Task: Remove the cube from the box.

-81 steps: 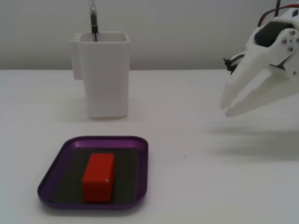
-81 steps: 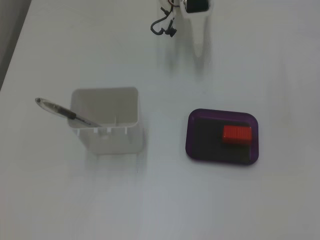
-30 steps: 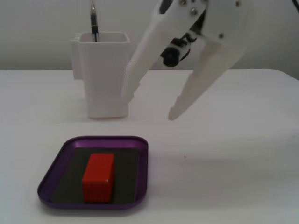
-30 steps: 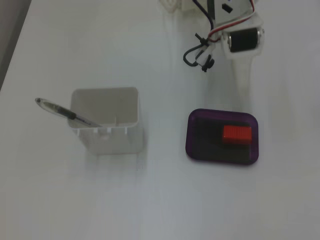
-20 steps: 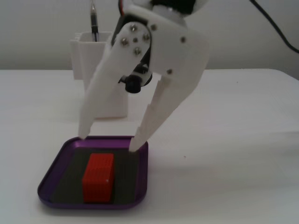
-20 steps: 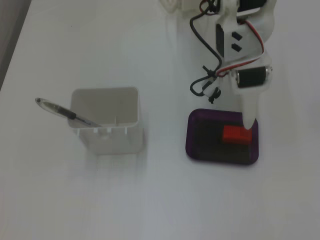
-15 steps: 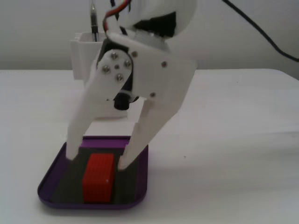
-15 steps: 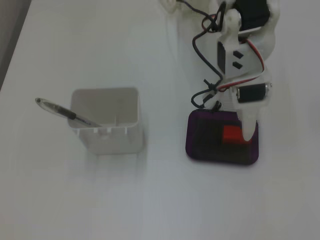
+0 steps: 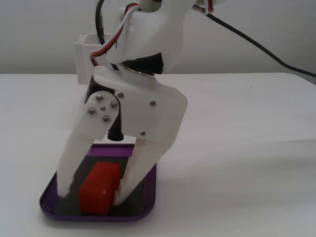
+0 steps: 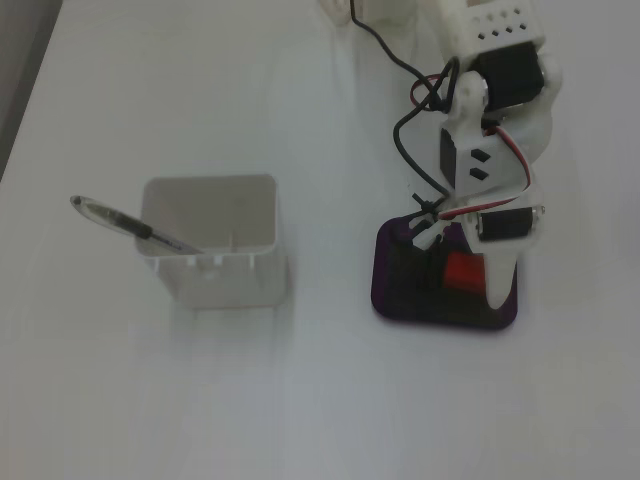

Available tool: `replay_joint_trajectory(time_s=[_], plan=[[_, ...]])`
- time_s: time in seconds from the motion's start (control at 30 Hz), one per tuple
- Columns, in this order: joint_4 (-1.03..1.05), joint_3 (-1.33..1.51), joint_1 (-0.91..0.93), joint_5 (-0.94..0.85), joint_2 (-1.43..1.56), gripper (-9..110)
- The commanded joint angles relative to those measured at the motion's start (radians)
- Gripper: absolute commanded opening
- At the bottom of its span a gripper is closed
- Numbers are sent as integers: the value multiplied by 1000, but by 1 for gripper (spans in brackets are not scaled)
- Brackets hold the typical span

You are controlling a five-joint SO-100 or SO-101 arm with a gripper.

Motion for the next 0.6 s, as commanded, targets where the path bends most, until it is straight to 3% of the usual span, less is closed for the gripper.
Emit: replay_joint_trajectory(time_s=[0.0, 0.57], plan=[[5, -38, 6, -6, 17, 16], [6, -25, 91, -34, 21, 8]])
